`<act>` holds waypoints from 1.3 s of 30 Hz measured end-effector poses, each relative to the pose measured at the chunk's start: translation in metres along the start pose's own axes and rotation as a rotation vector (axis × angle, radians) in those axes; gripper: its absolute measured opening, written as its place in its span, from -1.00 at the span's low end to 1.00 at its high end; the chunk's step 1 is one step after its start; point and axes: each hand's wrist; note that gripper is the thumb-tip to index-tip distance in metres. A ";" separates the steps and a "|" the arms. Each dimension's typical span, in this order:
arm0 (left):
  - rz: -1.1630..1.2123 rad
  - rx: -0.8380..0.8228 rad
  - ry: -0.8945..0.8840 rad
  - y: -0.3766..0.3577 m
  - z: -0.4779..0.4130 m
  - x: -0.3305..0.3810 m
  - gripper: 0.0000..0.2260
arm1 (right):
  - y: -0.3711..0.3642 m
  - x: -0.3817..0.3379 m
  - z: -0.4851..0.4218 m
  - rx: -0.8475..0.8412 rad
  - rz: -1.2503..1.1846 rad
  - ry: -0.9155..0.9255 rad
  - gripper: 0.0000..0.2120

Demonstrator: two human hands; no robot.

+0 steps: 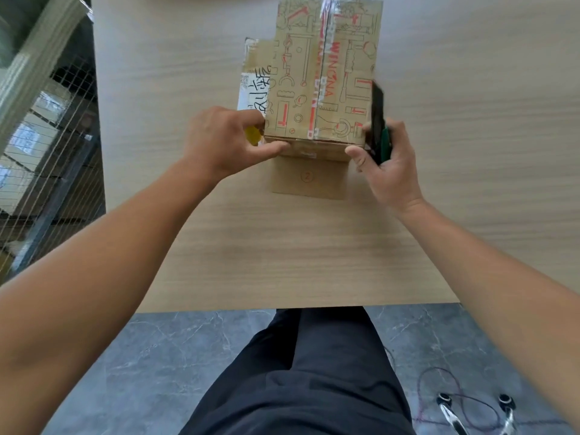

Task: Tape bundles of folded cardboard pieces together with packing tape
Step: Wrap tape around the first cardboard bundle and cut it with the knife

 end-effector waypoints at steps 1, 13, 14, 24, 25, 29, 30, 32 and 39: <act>0.008 -0.007 -0.001 0.001 -0.002 0.000 -0.39 | 0.002 -0.001 -0.002 -0.015 -0.086 -0.048 -0.70; 0.041 -0.021 0.019 -0.008 -0.006 0.001 -0.39 | 0.008 -0.001 -0.013 0.078 -0.605 -0.635 -0.85; 0.046 -0.025 0.018 -0.007 -0.006 0.004 -0.41 | 0.010 -0.006 -0.015 0.104 -0.502 -0.643 -0.82; 0.075 -0.114 0.011 -0.014 0.006 0.050 -0.44 | -0.015 -0.111 0.004 -0.013 0.360 -0.238 -0.69; 0.096 -0.124 0.022 -0.014 0.008 0.055 -0.45 | -0.024 -0.114 0.009 -0.099 0.449 -0.223 -0.70; 0.245 -0.206 0.004 -0.009 0.018 0.051 -0.56 | -0.039 -0.114 0.025 -0.275 0.633 -0.314 -0.54; 0.296 -0.252 -0.011 -0.007 0.021 0.046 -0.63 | -0.041 -0.114 0.028 -0.308 0.633 -0.345 -0.51; 0.409 -0.363 0.000 -0.004 0.024 0.035 -0.74 | -0.044 -0.115 0.030 -0.348 0.605 -0.395 -0.50; 0.803 -0.433 0.114 0.013 0.024 0.011 -0.85 | -0.053 -0.119 0.028 -0.340 0.600 -0.449 -0.54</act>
Point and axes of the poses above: each hand's wrist, its own z-axis away from the middle knuckle, its own y-axis out of the back of the hand, x = y × z, and after that the axes turned 2 degrees about -z, right-handed
